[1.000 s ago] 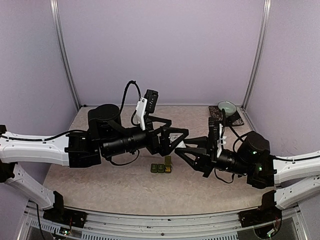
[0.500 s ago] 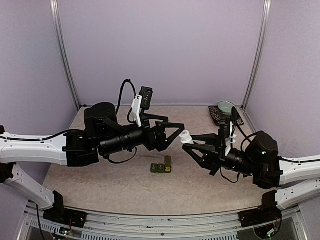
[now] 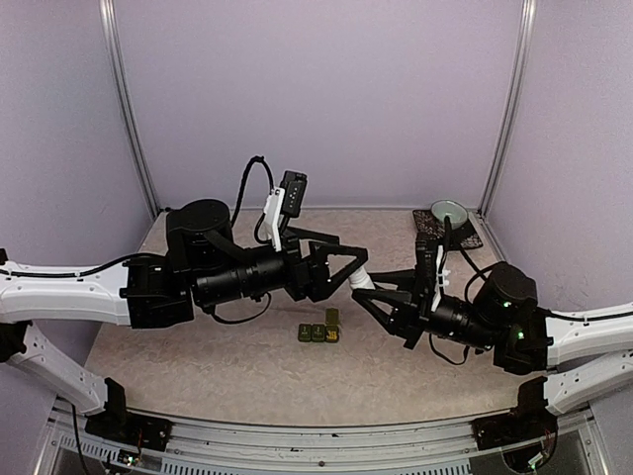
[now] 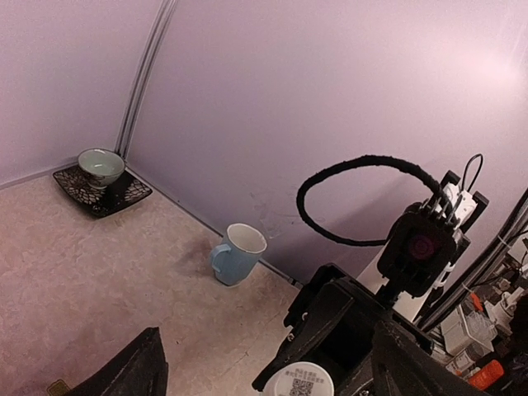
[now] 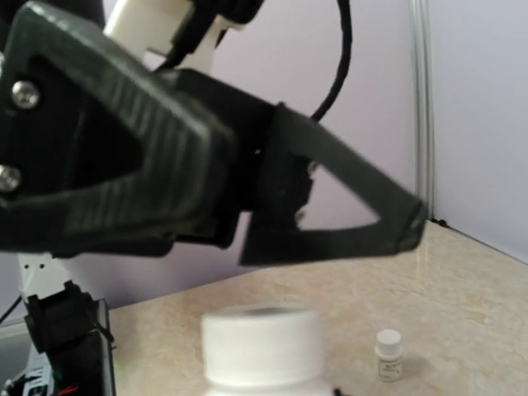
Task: Sort the pills into containers
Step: Screw the lid of the pill bottle onto the pill bottle.
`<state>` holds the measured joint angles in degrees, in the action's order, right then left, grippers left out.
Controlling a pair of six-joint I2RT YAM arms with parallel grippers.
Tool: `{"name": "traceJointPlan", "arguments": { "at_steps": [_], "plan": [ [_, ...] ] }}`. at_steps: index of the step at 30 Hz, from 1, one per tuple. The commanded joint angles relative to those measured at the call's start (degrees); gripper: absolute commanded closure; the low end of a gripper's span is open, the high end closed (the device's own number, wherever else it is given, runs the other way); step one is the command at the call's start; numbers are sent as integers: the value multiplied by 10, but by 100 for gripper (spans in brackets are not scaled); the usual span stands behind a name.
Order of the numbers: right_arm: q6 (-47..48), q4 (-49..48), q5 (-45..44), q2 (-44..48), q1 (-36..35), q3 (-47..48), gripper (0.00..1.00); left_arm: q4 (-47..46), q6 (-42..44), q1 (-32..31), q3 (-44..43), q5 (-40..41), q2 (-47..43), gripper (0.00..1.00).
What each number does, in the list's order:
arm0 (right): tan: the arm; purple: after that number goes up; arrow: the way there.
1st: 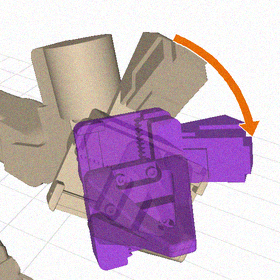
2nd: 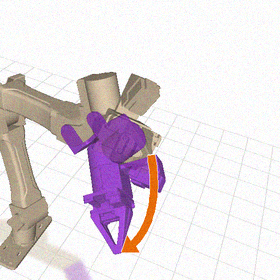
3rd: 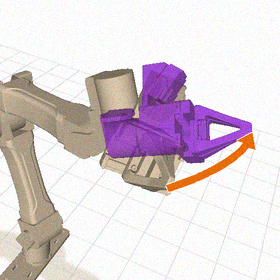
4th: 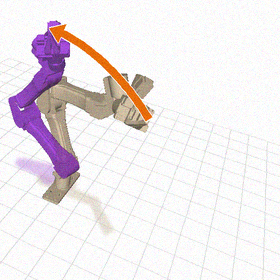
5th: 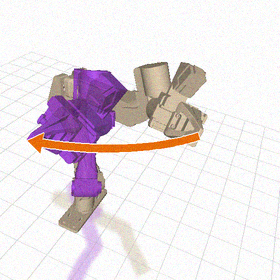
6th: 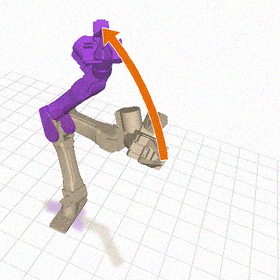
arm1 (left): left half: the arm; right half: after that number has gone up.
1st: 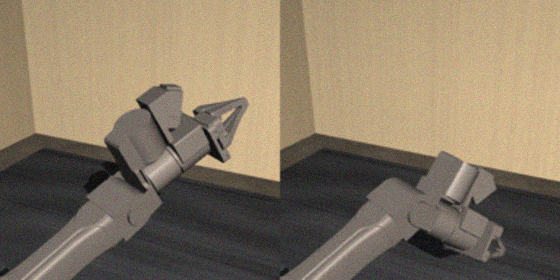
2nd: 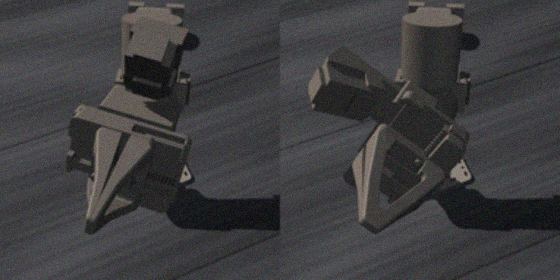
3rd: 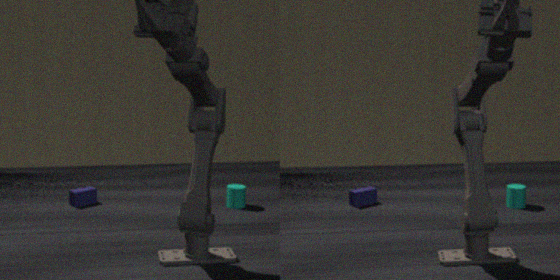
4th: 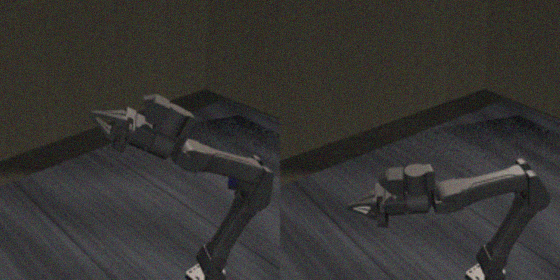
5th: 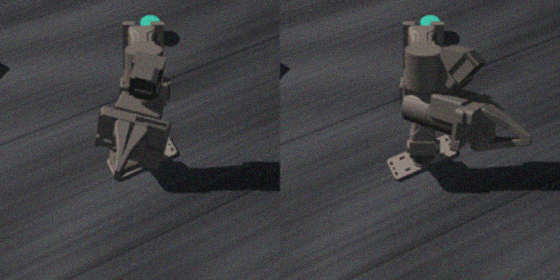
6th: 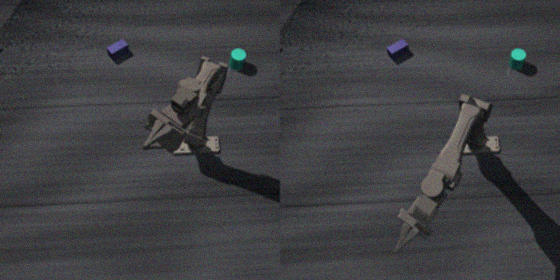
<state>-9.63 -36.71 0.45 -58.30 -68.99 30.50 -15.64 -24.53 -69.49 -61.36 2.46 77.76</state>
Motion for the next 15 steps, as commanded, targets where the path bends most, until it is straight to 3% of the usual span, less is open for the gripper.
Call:
{"name": "traceJointPlan", "arguments": {
  "at_steps": [1,4,15],
  "plan": [
    [9,8,-18,-7,-6,27,100,9,-16,-5,-14,-27,11,22],
    [8,10,-20,-13,-6,31,100,6,-17,-5,-15,-36,15,32],
    [8,21,-30,-16,-6,35,100,8,-15,-7,-17,-41,18,55]
  ]
}}
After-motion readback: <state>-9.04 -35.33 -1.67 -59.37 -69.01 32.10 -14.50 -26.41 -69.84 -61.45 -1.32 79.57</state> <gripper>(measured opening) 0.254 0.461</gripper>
